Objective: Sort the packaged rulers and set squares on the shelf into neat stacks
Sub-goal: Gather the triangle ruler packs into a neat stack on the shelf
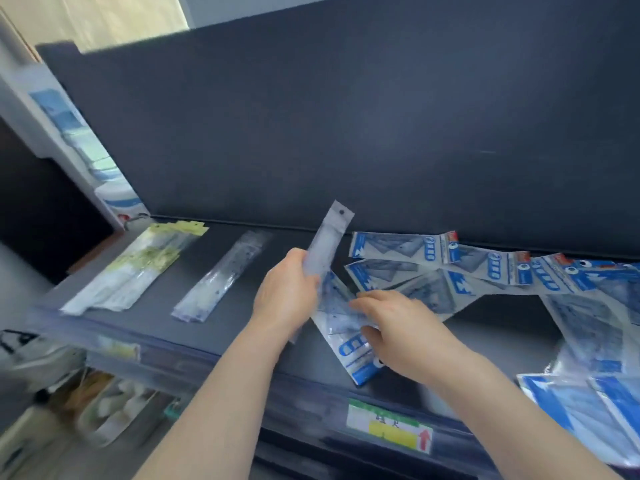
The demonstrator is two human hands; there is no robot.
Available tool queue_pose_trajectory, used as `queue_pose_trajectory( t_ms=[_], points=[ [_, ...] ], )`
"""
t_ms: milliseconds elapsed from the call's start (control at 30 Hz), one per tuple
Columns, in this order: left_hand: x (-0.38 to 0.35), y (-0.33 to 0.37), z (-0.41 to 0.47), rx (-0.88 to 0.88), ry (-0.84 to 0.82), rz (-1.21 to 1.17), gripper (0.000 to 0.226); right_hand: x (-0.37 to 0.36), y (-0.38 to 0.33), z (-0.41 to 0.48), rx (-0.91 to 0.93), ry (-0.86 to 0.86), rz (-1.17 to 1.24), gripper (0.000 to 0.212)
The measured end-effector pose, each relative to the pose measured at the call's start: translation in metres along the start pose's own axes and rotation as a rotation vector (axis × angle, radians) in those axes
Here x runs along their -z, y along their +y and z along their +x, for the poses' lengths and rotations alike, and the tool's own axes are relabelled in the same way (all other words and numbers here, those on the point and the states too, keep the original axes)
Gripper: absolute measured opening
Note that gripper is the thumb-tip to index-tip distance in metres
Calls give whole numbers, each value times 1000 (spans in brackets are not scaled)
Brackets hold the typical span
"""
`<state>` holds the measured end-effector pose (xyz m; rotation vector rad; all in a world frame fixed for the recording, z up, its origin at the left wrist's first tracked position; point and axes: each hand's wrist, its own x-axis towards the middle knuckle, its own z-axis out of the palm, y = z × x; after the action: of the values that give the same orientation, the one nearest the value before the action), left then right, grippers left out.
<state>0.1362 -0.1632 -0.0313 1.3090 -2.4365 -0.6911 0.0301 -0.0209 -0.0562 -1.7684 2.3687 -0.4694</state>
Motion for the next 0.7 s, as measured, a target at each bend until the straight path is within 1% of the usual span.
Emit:
queue_pose_trajectory(
  t_ms=[67, 133, 233, 333, 400, 500, 567, 700],
  points=[
    [23, -29, 12, 23, 61, 76, 28, -9, -19, 22, 31, -22, -29, 35],
    [40, -55, 25, 49, 77, 176, 29, -18, -36, 42, 56, -36, -67, 30],
    [51, -88, 43, 93, 85, 280, 33, -34, -61, 68, 77, -37, -81, 31],
    [51, -114, 54, 63, 73, 398, 50, -49, -84, 91, 94, -38, -80, 33],
    [50, -127, 59, 33, 46, 450, 53, -57, -98, 104, 85, -48, -100, 32],
    [54, -139, 65, -6, 19, 435, 53, -63, -111, 117, 28, -62, -119, 30],
    [56, -135, 68, -63, 20, 415, 52, -62, -113, 118, 4, -50, -119, 29],
    [47, -109, 68, -217, -69, 293, 47, -53, -108, 102, -60, 53, -102, 30]
  ],
)
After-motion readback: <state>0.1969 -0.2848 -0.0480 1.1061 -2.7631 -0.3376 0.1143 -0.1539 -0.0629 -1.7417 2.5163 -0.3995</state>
